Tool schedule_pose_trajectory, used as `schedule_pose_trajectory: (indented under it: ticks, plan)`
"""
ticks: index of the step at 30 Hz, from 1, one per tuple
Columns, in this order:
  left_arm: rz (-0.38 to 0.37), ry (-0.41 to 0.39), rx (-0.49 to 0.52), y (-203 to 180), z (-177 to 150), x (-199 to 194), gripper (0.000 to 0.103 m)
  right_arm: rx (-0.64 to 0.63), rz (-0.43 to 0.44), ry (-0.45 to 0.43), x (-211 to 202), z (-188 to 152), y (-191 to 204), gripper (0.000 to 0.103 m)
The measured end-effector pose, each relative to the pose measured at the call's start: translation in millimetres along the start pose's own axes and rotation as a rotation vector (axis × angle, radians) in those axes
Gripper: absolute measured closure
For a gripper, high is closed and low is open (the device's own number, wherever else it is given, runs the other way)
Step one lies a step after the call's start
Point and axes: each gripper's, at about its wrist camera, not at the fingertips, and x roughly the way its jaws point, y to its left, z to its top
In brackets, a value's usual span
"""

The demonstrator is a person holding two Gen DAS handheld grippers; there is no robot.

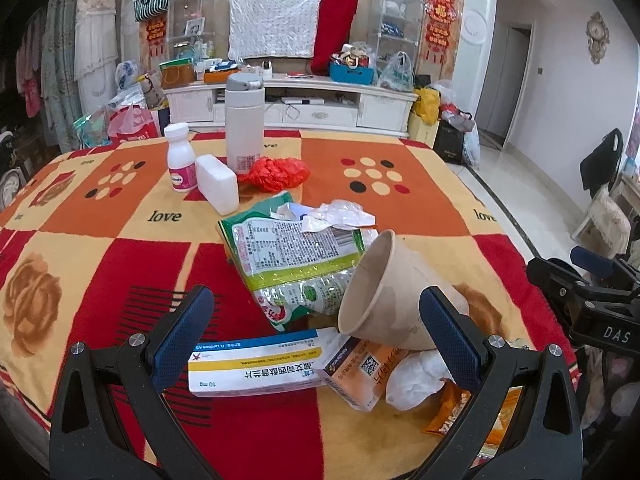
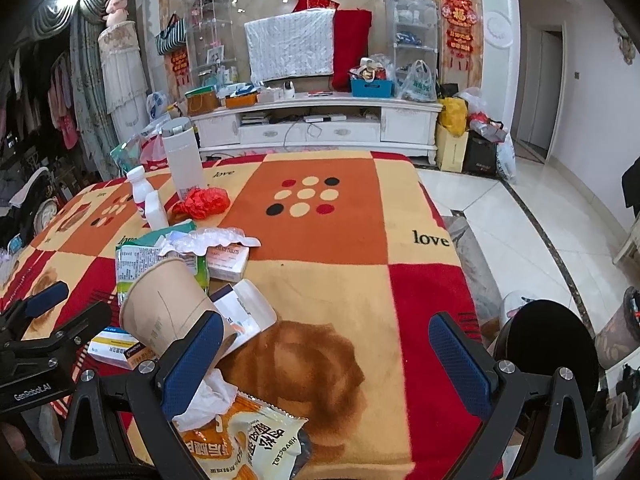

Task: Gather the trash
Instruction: 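Grasp the tan paper cup with the right tool while the left grasps the green snack bag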

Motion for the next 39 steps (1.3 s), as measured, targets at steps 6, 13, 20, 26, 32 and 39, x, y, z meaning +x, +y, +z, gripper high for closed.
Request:
schedule_pose_trajectory:
  ticks: [6,13,20,26,32,39]
  plan:
    - [0.008,0.016,0.005,0.2,-1.9,3.3,0.001,-0.015,0.054,0.035,7.6,-2.0,4.6,0.001]
    - [0.055,0.037,0.008,27.5,-2.8,1.8,0.001,-0.104,0.244,0.131,29.4,5.5,29.6,0.001]
    - [0.096,0.076,-0.003,63.3,-6.4,3.0,0.001,-0.200,0.371,0.206,55.9,14.0,57.5,0.001]
    - [0.054,0.129,-0.045,81.4,1.4,18.4,0.001,-0.287,0.399,0.248,77.0,17.3,77.2,0.001]
    - [-0.019,0.160,-0.146,94.0,15.0,44.6,0.001,-0.320,0.425,0.278,89.0,12.7,87.0,0.007]
    - [-0.110,0.191,-0.195,83.1,25.9,72.4,0.022,-0.270,0.452,0.273,94.0,10.8,79.8,0.025]
